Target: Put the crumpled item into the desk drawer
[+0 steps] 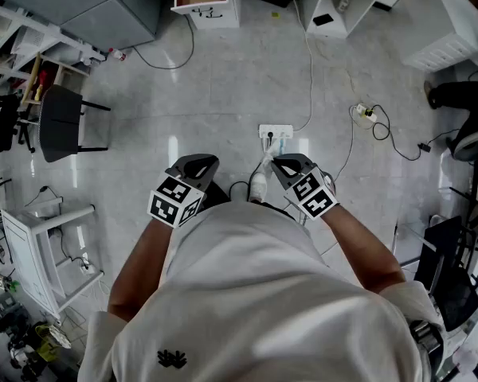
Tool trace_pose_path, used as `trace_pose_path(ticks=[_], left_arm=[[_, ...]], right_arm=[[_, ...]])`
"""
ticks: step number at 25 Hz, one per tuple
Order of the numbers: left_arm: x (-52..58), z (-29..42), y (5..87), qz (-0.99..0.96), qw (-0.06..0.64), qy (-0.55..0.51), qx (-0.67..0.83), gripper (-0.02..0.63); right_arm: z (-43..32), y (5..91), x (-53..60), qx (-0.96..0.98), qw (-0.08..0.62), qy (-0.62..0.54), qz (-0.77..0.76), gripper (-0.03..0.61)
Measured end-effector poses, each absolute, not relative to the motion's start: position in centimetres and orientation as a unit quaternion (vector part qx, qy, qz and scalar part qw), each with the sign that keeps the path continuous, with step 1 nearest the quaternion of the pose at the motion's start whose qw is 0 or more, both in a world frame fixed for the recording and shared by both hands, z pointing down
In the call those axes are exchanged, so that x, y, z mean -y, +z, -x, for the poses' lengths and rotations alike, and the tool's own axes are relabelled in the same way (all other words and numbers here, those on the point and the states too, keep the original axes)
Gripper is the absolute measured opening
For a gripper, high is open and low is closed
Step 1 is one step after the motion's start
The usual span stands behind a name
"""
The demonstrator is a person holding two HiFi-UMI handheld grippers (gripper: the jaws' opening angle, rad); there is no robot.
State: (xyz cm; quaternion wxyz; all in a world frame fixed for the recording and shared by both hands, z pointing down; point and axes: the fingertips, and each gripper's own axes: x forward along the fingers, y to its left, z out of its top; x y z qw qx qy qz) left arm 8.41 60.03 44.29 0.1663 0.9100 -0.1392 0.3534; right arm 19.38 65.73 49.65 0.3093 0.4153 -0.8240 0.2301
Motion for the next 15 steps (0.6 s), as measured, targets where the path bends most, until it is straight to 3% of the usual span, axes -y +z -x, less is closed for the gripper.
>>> trace_pose_path(ticks=[8,15], left_arm=[[-55.6,-5.6,44.4,-0.907,0.183,0.348,0.150,0.032],[-43.3,-4.5,44.7,-0.917,0.182,0.331,0.126,0.032]], right_arm=[[-16.8,49.6,-61.2,0.827,0.321,0.227,-0.402,0.029],[-15.5,48.3,-49.7,0.806,0.318,0.251,-0.432,0.029]])
